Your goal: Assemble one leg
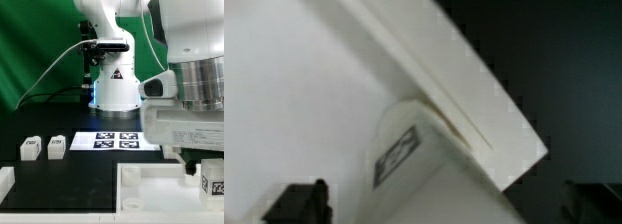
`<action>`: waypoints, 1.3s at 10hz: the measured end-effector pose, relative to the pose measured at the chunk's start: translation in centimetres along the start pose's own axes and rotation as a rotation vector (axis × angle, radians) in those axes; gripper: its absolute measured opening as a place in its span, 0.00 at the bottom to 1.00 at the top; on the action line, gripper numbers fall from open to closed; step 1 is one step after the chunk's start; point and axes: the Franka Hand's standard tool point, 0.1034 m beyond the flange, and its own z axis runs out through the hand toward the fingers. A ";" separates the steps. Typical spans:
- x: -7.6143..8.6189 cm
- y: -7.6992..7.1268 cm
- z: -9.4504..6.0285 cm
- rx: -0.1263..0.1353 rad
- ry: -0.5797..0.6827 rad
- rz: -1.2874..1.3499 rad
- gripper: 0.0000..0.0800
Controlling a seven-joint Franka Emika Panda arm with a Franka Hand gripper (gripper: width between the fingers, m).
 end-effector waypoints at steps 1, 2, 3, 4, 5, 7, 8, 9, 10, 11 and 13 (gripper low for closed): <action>0.2 -0.1 0.2 -0.009 0.019 -0.159 0.81; 0.3 -0.3 0.4 -0.004 0.044 -0.249 0.81; 0.2 -0.2 0.4 -0.005 0.043 -0.256 0.81; 0.2 -0.2 0.4 -0.005 0.043 -0.255 0.70; 0.2 -0.2 0.4 -0.004 0.043 -0.253 0.53; 0.3 0.0 0.5 0.005 0.041 -0.002 0.38; 0.4 0.2 0.4 0.006 0.041 0.115 0.38; 0.4 0.4 0.4 0.016 0.035 0.246 0.38; 0.4 0.6 0.4 0.027 0.023 0.431 0.38; 0.3 0.7 0.4 0.034 0.006 0.630 0.38; -0.1 0.6 0.5 0.057 -0.023 1.022 0.38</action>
Offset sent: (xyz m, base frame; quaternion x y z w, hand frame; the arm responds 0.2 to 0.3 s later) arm 0.0000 0.0000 0.0000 0.0000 0.0000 0.0000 1.0000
